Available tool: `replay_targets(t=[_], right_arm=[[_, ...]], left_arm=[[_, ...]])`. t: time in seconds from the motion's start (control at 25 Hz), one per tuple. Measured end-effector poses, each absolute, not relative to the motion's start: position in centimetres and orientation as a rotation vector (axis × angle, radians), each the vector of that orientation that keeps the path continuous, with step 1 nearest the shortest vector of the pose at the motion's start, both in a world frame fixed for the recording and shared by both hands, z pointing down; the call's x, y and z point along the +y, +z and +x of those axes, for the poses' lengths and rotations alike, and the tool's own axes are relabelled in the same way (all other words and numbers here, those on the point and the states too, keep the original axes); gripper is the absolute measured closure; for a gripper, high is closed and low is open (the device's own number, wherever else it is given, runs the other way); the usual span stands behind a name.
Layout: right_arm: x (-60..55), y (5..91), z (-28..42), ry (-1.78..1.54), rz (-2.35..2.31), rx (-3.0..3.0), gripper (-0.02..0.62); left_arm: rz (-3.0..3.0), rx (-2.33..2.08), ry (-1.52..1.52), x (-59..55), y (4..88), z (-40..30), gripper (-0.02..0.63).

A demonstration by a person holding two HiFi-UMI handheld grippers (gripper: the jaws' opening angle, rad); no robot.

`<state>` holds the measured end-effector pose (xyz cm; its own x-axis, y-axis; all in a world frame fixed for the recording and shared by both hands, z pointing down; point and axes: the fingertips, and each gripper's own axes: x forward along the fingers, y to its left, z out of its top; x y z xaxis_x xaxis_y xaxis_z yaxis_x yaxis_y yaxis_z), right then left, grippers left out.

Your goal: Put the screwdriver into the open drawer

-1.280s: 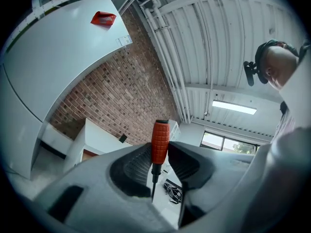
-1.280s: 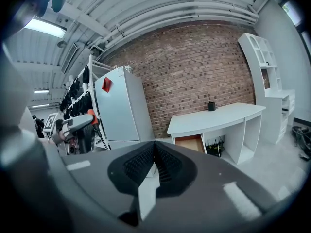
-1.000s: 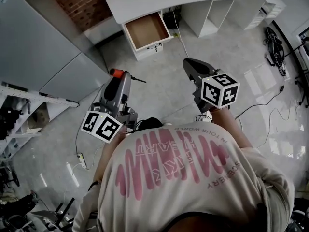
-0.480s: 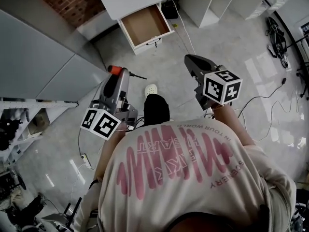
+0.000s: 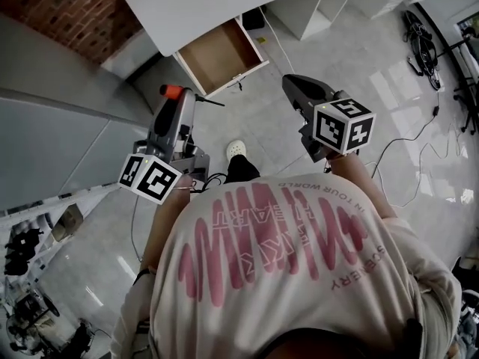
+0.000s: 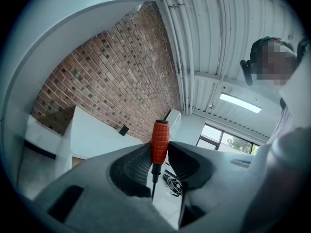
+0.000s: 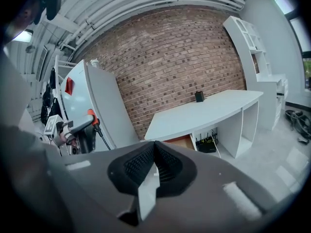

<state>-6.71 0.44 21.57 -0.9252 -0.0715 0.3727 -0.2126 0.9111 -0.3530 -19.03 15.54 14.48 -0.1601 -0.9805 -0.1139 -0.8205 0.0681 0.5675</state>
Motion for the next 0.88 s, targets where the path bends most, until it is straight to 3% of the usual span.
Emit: replay_targets(t=[0.44, 0.88], right_arm=[[-7.0, 22.1, -13.8, 0.632, 0.424, -2.698, 0.583], [-11.3, 29.2, -12.0, 0.807, 0.7, -2.489, 0.584]], left_arm=[[1.962, -1.925, -0.602, 5.9, 14.8, -28.8, 0.494], [2.05, -1.764, -0.229, -1.9, 24.2, -31.4, 0.495]])
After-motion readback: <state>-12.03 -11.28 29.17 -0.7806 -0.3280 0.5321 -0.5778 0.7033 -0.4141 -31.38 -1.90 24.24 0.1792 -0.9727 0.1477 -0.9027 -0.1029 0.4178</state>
